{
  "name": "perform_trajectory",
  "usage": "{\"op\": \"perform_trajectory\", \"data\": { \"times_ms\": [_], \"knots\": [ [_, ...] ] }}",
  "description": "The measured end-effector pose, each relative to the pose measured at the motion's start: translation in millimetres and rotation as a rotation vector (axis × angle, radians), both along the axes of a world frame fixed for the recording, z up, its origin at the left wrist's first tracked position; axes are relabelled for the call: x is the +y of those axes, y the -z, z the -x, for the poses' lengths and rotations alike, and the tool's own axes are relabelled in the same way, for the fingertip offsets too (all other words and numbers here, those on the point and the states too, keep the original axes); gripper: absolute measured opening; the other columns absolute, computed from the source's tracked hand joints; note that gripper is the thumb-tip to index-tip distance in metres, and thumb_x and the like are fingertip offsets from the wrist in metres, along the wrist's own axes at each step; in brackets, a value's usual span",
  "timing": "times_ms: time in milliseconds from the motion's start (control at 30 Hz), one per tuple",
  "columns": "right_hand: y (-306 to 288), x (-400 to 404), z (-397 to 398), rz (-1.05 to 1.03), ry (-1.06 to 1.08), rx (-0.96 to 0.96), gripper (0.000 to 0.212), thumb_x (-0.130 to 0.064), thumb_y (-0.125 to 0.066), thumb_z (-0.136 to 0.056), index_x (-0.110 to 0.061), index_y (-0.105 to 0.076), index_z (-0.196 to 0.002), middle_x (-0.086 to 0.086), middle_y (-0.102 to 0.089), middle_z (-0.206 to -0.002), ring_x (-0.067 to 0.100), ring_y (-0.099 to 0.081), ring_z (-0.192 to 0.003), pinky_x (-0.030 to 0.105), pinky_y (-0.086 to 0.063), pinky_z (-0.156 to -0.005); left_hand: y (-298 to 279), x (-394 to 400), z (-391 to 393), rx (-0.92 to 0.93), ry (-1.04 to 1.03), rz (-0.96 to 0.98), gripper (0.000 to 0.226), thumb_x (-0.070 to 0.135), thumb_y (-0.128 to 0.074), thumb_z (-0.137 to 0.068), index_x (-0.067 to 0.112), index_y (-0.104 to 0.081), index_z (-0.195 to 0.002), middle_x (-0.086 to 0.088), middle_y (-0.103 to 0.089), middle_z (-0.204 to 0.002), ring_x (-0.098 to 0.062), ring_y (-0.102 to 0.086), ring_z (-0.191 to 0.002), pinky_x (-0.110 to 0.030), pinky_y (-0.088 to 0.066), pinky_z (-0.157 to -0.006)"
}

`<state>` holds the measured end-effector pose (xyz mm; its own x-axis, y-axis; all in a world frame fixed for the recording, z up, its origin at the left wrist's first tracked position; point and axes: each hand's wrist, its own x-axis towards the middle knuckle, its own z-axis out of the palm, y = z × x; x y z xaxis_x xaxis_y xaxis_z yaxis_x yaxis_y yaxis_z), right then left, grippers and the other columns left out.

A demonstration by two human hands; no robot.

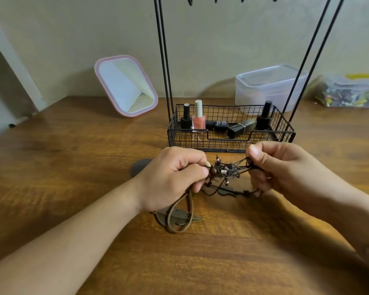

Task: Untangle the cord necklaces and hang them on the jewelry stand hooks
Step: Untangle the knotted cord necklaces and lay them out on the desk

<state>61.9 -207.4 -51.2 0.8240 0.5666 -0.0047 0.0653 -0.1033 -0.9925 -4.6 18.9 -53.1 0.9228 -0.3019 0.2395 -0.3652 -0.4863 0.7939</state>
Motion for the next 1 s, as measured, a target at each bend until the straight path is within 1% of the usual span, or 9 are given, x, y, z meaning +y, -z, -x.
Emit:
{"op": "perform_trajectory", "data": {
  "times_ms": [200,333,467,600,733,800,867,933,1000],
  "knots": [
    [-11,-4,5,0.128,-0.008,-0.215,0.027,-0.037,-0.067,-0.078,-0.011,-0.071,-0.083,-0.001,-0.069,-0.070,0.001,-0.058,-0.053,0.007,-0.038,-0.042,0,10,-5,0.012,0.005,0.136,0.024,0.027,-0.051,-0.081,0.010,-0.058,-0.066,-0.001,-0.058,-0.063,-0.017,-0.057,-0.066,-0.027,-0.046,-0.065],
    [-18,-12,5,0.297,0.005,-0.499,0.033,-0.047,-0.076,-0.065,-0.028,-0.076,-0.091,-0.013,-0.075,-0.087,0.001,-0.069,-0.076,0.011,-0.048,-0.052,-4,16,-4,-0.060,-0.071,0.053,0.022,0.027,-0.054,-0.080,0.010,-0.060,-0.067,-0.002,-0.059,-0.062,-0.015,-0.058,-0.060,-0.028,-0.048,-0.055],
    [-22,-19,2,0.246,-0.013,-0.538,0.024,-0.032,-0.082,-0.067,-0.030,-0.074,-0.090,-0.007,-0.074,-0.084,0.008,-0.068,-0.064,0.020,-0.049,-0.044,-9,19,-3,-0.123,-0.218,0.063,0.019,0.013,-0.055,-0.089,0.005,-0.061,-0.072,0.001,-0.054,-0.051,-0.009,-0.049,-0.045,-0.018,-0.040,-0.045],
    [-27,-26,-1,0.315,-0.212,-0.502,0.022,-0.034,-0.081,-0.063,-0.030,-0.076,-0.084,0.006,-0.071,-0.069,0.017,-0.066,-0.050,0.027,-0.055,-0.048,-10,21,-5,-0.115,-0.311,0.068,0.015,0.014,-0.054,-0.091,0.004,-0.062,-0.084,0.012,-0.048,-0.042,-0.005,-0.048,-0.041,-0.041,-0.056,-0.059],
    [-28,-35,-7,0.054,-0.349,-0.388,0.013,-0.026,-0.078,-0.082,-0.018,-0.071,-0.074,0.008,-0.069,-0.062,0.017,-0.059,-0.048,0.032,-0.056,-0.055,-7,18,-3,-0.199,-0.377,-0.102,0.008,0.017,-0.060,-0.096,0.019,-0.066,-0.091,0.003,-0.054,-0.044,-0.014,-0.051,-0.043,-0.043,-0.058,-0.061],
    [-27,-36,-8,-0.175,-0.407,-0.298,0.006,-0.013,-0.062,-0.084,-0.014,-0.065,-0.079,0.004,-0.067,-0.059,0.032,-0.063,-0.056,0.051,-0.054,-0.090,-9,17,-2,-0.246,-0.403,-0.137,0.010,0.019,-0.059,-0.095,0.026,-0.066,-0.096,-0.002,-0.060,-0.051,-0.019,-0.055,-0.046,-0.039,-0.055,-0.056],
    [-24,-38,-13,-0.259,-0.422,-0.285,0.014,-0.007,-0.052,-0.080,-0.011,-0.064,-0.077,0.007,-0.058,-0.053,0.031,-0.070,-0.074,0.051,-0.041,-0.107,-12,18,-3,-0.220,-0.416,-0.091,0.016,0.021,-0.057,-0.095,0.030,-0.066,-0.106,0.005,-0.064,-0.056,-0.016,-0.058,-0.049,-0.039,-0.055,-0.057],
    [-22,-40,-18,-0.253,-0.387,-0.348,0.012,-0.009,-0.056,-0.079,-0.015,-0.066,-0.075,0.009,-0.062,-0.059,0.035,-0.068,-0.087,0.048,-0.045,-0.104,-14,21,-5,-0.148,-0.427,0.026,0.022,0.019,-0.053,-0.099,0.024,-0.067,-0.114,0.013,-0.058,-0.052,-0.007,-0.053,-0.049,-0.035,-0.058,-0.058],
    [-22,-40,-21,-0.321,-0.352,-0.303,0.004,-0.017,-0.069,-0.081,-0.014,-0.066,-0.079,0.003,-0.063,-0.062,0.044,-0.059,-0.074,0.047,-0.053,-0.087,-15,23,-6,-0.079,-0.419,0.164,0.025,0.016,-0.045,-0.104,0.019,-0.069,-0.111,0.007,-0.048,-0.049,-0.009,-0.047,-0.050,-0.032,-0.057,-0.057]
  ]
}}
